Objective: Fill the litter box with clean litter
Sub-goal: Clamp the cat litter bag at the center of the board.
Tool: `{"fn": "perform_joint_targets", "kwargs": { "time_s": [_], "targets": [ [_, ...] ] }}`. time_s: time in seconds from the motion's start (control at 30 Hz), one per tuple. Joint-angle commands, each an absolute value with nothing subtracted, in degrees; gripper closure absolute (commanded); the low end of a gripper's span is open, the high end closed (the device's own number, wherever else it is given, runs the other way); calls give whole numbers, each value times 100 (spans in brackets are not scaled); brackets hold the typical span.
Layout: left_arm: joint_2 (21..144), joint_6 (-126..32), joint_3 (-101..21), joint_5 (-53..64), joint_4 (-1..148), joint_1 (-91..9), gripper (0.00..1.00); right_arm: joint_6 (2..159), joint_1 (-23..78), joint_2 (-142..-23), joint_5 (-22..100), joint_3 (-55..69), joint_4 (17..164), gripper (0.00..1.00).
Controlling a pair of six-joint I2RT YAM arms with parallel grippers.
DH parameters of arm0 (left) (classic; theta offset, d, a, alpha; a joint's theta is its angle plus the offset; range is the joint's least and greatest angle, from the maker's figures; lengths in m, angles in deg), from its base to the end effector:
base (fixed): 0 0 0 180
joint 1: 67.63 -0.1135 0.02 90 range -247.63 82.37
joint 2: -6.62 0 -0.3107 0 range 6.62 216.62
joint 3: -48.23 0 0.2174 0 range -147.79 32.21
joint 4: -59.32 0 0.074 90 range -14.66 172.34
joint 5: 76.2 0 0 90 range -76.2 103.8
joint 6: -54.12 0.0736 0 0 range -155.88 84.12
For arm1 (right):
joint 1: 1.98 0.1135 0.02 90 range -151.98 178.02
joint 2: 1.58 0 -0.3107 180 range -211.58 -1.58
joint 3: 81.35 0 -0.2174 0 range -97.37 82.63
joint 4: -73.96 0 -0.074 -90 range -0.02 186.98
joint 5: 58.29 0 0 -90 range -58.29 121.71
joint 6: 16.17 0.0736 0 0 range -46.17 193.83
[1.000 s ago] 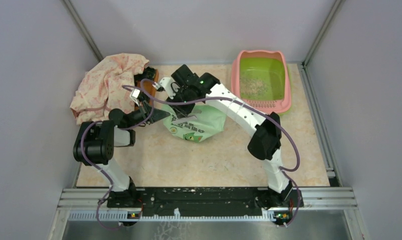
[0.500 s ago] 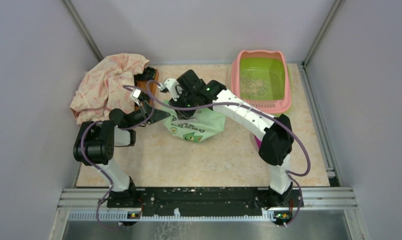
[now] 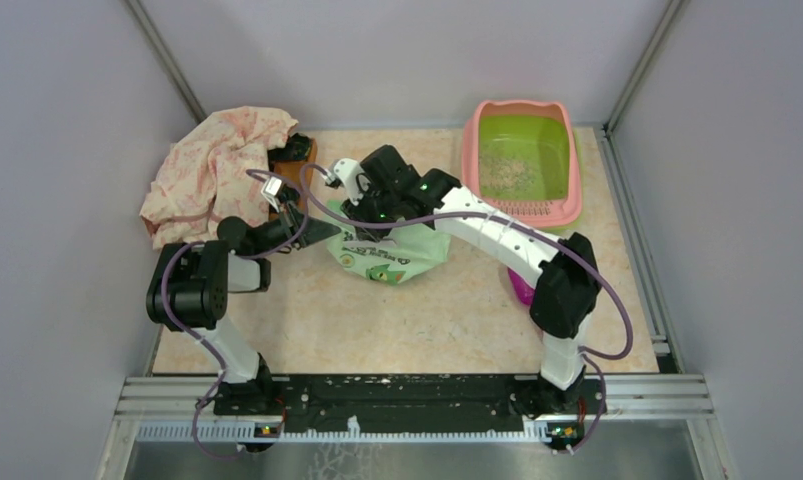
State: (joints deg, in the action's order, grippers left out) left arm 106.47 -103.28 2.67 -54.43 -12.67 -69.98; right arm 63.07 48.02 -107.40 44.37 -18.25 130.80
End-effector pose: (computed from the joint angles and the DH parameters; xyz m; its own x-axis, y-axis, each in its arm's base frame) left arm 0.2991 -0.0561 0.2739 -0.6853 -0.3708 -0.6268 0.6143 0.1679 -0.7710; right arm 0.2575 0.3319 0.3497 -0.2945 -0.6344 -0.7147 -0.9168 0.3986 0.0240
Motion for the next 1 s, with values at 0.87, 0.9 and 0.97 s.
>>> {"fn": "perform_joint_targets", "kwargs": {
  "time_s": [0.87, 0.9, 0.97],
  "targets": [
    [10603, -10431, 31, -5292, -2735, -7347, 100, 6980, 4786, -9711, 4447, -291, 11880, 100],
    [10602, -10434, 33, -5293, -2736, -7359, 100, 7040, 4786, -9671, 4414, -226, 11790, 100],
    [10605, -10435, 30, -5291, -2741, -7367, 100, 7148, 4797, -9582, 4351, -84, 11589, 100]
  ]
}}
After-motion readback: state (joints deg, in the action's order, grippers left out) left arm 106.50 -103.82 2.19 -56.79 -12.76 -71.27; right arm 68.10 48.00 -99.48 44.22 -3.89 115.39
